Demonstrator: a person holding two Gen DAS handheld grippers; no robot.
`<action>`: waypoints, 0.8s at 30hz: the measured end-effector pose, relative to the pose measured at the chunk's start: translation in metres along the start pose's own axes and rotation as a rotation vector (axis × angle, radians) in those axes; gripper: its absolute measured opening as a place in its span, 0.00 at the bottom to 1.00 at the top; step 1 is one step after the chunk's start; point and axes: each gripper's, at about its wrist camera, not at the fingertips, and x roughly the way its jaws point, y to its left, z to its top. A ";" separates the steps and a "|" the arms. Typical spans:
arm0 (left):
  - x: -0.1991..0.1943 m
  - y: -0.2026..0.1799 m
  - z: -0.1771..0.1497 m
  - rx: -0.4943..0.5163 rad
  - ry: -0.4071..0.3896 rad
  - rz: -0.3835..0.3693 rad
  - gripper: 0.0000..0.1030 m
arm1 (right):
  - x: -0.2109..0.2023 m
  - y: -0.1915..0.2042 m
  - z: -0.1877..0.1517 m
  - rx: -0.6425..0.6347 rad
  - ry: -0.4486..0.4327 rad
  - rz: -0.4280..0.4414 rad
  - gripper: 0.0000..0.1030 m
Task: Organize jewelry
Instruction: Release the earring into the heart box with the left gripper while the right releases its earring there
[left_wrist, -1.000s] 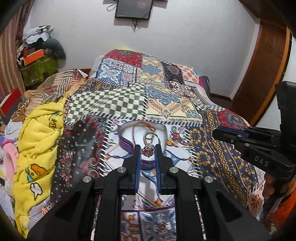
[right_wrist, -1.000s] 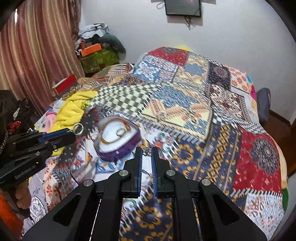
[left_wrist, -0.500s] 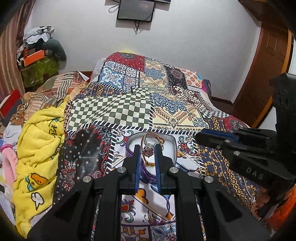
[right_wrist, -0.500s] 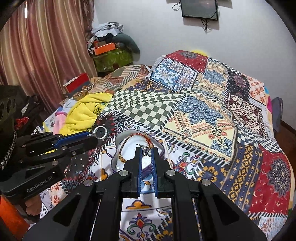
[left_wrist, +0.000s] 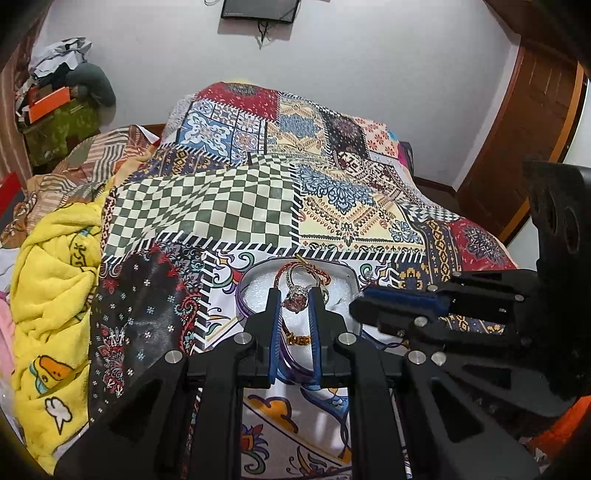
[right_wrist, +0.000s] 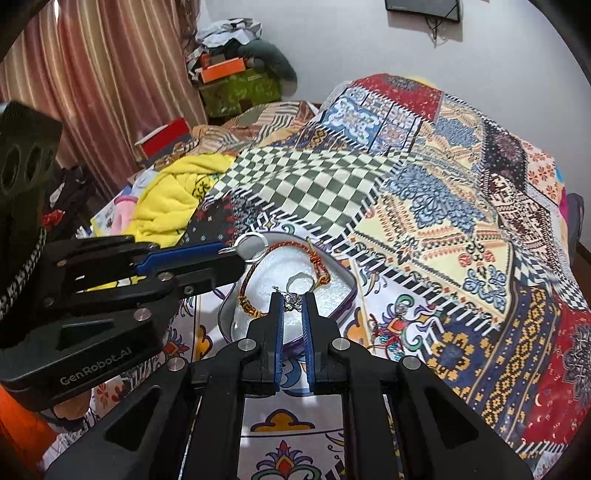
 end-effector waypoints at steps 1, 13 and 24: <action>0.002 0.000 0.000 0.002 0.003 0.001 0.12 | 0.002 0.000 0.000 -0.001 0.005 0.006 0.08; 0.021 0.008 0.003 -0.015 0.040 -0.006 0.12 | 0.019 0.004 -0.002 -0.031 0.060 0.030 0.09; 0.009 0.006 0.006 -0.016 0.029 0.004 0.13 | 0.015 0.007 0.000 -0.053 0.070 -0.006 0.21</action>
